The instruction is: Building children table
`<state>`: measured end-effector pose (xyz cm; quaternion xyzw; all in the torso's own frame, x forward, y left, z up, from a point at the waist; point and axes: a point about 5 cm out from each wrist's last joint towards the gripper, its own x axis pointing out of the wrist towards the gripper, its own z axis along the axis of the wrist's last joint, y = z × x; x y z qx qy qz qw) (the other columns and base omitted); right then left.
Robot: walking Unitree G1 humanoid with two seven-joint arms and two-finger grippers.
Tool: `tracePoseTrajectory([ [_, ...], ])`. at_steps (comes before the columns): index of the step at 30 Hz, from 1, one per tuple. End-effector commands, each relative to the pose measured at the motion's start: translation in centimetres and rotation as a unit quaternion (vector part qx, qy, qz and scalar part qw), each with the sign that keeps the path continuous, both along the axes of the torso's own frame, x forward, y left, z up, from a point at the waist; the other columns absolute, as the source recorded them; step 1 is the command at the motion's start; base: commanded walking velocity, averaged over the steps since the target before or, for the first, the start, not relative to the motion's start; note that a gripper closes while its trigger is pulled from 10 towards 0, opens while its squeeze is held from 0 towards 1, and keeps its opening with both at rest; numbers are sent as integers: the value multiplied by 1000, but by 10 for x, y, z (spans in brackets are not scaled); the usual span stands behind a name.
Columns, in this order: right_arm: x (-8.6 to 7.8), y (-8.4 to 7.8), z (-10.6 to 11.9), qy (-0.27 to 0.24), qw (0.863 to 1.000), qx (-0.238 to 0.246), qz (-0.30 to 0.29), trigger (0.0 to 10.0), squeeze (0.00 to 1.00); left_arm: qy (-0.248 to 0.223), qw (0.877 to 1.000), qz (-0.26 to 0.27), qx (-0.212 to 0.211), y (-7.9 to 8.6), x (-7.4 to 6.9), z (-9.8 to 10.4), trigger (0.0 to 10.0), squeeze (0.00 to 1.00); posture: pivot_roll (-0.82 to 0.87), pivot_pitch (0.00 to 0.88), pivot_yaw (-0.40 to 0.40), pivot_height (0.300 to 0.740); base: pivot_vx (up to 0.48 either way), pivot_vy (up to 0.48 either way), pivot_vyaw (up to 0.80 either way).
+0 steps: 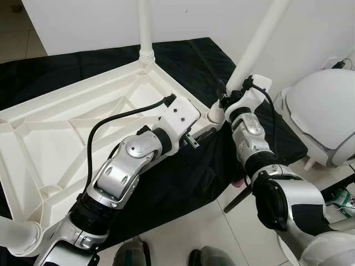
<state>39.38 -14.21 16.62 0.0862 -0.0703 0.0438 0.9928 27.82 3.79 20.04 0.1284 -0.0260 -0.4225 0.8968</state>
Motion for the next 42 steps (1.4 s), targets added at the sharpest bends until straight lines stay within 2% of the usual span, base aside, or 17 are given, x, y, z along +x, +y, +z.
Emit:
tracePoseTrajectory([
  [1,-5,0,-24,53,999,9,-4,10000,0,2,1000,-16,4,-2,-1,2,10000,0,-1,22,0,740,0,0,0],
  [4,-4,3,-16,34,999,17,7,10000,0,9,1000,-8,6,-2,0,0,10000,0,-3,25,3,740,0,0,0],
  [6,-4,4,-19,42,999,-5,2,10000,0,10,1000,-8,5,-2,0,1,10000,0,-2,25,3,740,0,0,0],
  [11,-5,6,-23,50,999,5,8,10000,0,10,1000,-8,4,-3,0,1,10000,0,-1,27,3,740,0,0,0],
  [20,-8,22,-29,55,998,-2,37,10000,0,15,1000,-7,4,-2,-2,2,10000,0,7,34,2,740,0,0,0],
  [22,-9,24,-30,55,997,-21,40,10000,0,15,1000,-7,4,-2,-2,2,10000,0,9,36,1,740,0,0,0],
  [24,-9,26,-29,53,995,-73,42,10000,0,16,1000,-7,3,-2,-3,2,10000,0,10,38,-2,740,0,0,0],
  [25,-9,26,-29,53,995,-73,42,10000,0,16,1000,-7,3,-2,-3,2,10000,0,10,38,-2,740,0,0,0],
  [27,-8,30,-27,44,991,-115,52,10000,0,17,1000,-6,2,-2,-3,2,10000,0,9,41,-4,740,0,0,0],
  [29,-8,30,-27,44,991,-115,52,10000,0,17,1000,-6,2,-2,-3,2,10000,0,9,41,-4,740,0,0,0],
  [30,-9,34,-25,32,987,-144,65,10000,0,17,1000,-5,2,-2,-3,2,10000,0,10,41,-7,740,0,0,0],
  [32,-10,40,-24,19,981,-170,90,10000,0,18,1000,-5,0,-3,-4,2,10000,0,12,42,-11,740,0,0,0],
  [42,-17,41,-34,15,976,-189,108,10000,0,20,1000,2,-2,-1,-4,2,10000,0,17,41,-18,740,0,0,0],
])
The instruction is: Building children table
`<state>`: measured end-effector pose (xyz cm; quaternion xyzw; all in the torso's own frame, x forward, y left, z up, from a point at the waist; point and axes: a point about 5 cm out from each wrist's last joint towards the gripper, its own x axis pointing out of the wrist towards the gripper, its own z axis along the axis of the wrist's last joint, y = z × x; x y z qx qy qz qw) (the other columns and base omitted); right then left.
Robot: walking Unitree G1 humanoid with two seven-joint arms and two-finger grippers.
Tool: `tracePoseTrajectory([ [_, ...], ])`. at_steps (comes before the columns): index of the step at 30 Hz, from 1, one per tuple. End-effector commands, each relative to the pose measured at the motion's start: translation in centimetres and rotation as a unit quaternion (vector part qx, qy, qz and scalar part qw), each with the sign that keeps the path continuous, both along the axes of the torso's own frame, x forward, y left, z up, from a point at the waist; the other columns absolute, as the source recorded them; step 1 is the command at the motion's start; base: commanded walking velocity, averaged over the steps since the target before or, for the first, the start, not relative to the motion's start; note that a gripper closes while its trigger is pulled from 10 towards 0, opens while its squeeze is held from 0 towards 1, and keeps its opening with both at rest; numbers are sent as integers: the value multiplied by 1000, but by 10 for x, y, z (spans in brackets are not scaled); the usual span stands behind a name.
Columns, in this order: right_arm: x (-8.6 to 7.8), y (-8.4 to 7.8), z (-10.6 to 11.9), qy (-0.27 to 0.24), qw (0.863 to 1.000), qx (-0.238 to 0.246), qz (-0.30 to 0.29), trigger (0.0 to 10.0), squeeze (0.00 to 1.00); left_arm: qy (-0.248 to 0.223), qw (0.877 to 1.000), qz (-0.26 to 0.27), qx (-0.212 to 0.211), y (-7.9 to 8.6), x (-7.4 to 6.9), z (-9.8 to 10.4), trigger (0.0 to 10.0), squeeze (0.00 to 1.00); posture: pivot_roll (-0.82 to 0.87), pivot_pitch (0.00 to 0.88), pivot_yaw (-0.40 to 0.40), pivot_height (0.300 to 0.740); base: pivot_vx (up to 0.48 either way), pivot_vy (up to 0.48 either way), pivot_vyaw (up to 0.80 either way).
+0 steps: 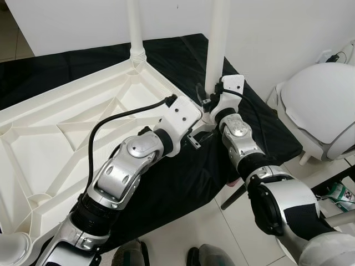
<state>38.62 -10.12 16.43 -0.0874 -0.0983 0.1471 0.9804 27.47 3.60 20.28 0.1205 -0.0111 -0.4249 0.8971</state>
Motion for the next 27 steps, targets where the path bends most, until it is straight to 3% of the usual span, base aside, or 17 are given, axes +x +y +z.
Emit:
tracePoseTrajectory([
  [1,-11,-2,-33,60,998,-14,8,10000,0,3,1000,3,-2,2,-1,0,10000,0,18,41,-19,740,0,0,0],
  [8,-17,-8,-40,54,998,16,8,10000,0,2,1000,4,-1,2,-1,1,10000,0,17,41,-19,740,0,0,0],
  [16,-26,-24,-52,56,996,64,-33,10000,0,3,1000,3,-1,3,-1,2,10000,0,9,49,-9,740,0,0,0],
  [21,-25,-43,-57,74,987,116,-83,10000,0,4,1000,0,0,3,-2,2,10000,0,5,53,-1,740,0,0,0],
  [27,-25,-47,-59,85,982,140,-95,10000,0,4,1000,-1,1,3,-1,2,10000,0,6,52,1,740,0,0,0],
])
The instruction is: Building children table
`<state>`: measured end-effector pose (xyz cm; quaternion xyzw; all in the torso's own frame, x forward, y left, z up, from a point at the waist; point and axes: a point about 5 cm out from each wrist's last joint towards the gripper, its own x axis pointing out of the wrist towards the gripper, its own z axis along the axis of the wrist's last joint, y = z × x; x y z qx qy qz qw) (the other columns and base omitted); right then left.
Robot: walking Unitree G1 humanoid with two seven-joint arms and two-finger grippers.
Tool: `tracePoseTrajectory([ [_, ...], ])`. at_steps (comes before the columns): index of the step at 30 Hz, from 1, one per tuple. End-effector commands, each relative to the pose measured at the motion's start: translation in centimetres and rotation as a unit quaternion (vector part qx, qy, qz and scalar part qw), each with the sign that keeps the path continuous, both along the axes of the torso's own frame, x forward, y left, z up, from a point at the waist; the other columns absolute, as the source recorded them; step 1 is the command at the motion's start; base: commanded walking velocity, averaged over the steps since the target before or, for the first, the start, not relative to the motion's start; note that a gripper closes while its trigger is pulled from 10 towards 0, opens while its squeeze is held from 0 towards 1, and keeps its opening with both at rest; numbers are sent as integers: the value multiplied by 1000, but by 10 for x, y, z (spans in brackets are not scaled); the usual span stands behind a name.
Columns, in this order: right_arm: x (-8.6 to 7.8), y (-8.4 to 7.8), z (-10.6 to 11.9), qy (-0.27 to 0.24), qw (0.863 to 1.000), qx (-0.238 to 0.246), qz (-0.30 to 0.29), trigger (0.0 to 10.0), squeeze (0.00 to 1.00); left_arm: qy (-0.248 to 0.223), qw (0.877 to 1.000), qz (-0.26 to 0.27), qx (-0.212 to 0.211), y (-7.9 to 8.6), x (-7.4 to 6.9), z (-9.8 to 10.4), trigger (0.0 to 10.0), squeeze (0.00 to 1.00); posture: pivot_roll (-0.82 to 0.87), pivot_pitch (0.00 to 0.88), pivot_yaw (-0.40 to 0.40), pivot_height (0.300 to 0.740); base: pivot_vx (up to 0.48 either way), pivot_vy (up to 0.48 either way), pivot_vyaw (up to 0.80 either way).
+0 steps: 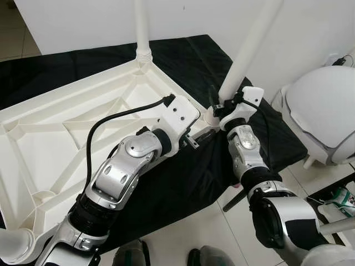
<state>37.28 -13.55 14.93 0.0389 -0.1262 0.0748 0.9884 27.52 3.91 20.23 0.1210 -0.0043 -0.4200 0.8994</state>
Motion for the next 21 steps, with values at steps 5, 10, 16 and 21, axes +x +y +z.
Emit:
tracePoseTrajectory([
  [5,-8,-10,-42,110,994,-2,-25,10000,0,0,1000,-9,-2,0,-2,2,10000,0,5,51,4,740,0,0,0],
  [10,-3,-6,-39,127,991,-26,-21,10000,0,1,1000,-8,-2,0,-2,2,10000,0,8,49,4,740,0,0,0],
  [16,3,-1,-34,146,988,-50,-9,10000,0,1,1000,-6,-3,-1,-2,3,10000,0,9,51,-1,740,0,0,0],
  [21,6,1,-30,148,987,-61,-5,10000,0,1,1000,-5,-4,0,-2,3,10000,0,12,51,-5,740,0,0,0],
])
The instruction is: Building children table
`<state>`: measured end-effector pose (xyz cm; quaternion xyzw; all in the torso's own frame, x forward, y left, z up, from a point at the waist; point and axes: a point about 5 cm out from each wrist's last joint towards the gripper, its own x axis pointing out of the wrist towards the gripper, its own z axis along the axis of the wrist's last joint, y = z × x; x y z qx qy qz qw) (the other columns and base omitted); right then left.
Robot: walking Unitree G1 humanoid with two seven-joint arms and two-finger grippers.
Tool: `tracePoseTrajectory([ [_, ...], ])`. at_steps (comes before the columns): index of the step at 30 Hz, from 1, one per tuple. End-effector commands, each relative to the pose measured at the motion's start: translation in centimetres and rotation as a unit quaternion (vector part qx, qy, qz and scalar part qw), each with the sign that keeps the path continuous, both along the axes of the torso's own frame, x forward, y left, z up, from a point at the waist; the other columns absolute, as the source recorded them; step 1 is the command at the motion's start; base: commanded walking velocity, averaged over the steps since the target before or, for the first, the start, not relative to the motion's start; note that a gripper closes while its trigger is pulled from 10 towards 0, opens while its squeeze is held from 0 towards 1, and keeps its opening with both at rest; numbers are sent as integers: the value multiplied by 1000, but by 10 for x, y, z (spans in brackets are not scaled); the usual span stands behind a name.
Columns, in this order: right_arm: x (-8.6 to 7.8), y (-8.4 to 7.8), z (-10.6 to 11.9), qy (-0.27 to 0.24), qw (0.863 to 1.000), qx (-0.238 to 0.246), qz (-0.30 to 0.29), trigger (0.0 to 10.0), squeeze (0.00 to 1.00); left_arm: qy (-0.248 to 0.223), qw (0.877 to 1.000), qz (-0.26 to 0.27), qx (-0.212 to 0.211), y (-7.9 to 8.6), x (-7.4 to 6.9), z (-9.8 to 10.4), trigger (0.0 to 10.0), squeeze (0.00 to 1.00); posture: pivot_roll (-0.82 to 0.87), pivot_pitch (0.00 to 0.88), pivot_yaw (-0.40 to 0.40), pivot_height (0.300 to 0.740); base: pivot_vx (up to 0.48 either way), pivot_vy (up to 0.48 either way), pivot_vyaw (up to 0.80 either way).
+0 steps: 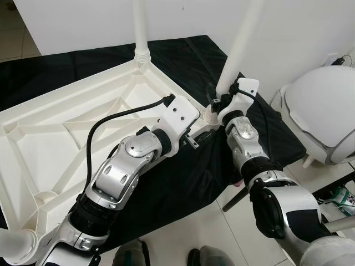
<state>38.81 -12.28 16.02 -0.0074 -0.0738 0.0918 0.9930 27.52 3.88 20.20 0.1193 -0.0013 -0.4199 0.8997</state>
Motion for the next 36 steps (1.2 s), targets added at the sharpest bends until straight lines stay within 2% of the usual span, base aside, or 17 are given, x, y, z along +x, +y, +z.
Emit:
tracePoseTrajectory([
  [1,-9,-11,-41,100,995,-13,-23,10000,0,-3,1000,-5,-4,0,-2,3,10000,0,12,51,-5,740,0,0,0],
  [13,-12,-8,-46,106,994,-12,-36,10000,0,-2,1000,-3,-6,1,-3,4,10000,0,13,54,-7,740,0,0,0],
  [21,-13,-4,-45,93,992,6,-80,10000,0,0,1000,-5,-8,1,-3,4,10000,0,12,53,-6,740,0,0,0],
  [25,-14,6,-46,97,989,10,-114,10000,0,0,1000,-7,-10,-1,-3,4,10000,0,12,49,-8,740,0,0,0],
  [29,-14,12,-45,100,988,6,-121,10000,0,0,1000,-7,-11,-1,-3,4,10000,0,13,48,-11,740,0,0,0],
  [32,-13,25,-40,92,988,-4,-123,10000,0,1,1000,-6,-13,-2,-3,5,10000,0,17,51,-20,740,0,0,0],
  [34,-13,25,-40,92,988,-4,-123,10000,0,1,1000,-6,-13,-2,-3,5,10000,0,17,51,-20,740,0,0,0],
  [36,-13,32,-38,86,988,-7,-128,10000,0,1,1000,-4,-15,-2,-3,5,10000,0,22,51,-27,740,0,0,0],
])
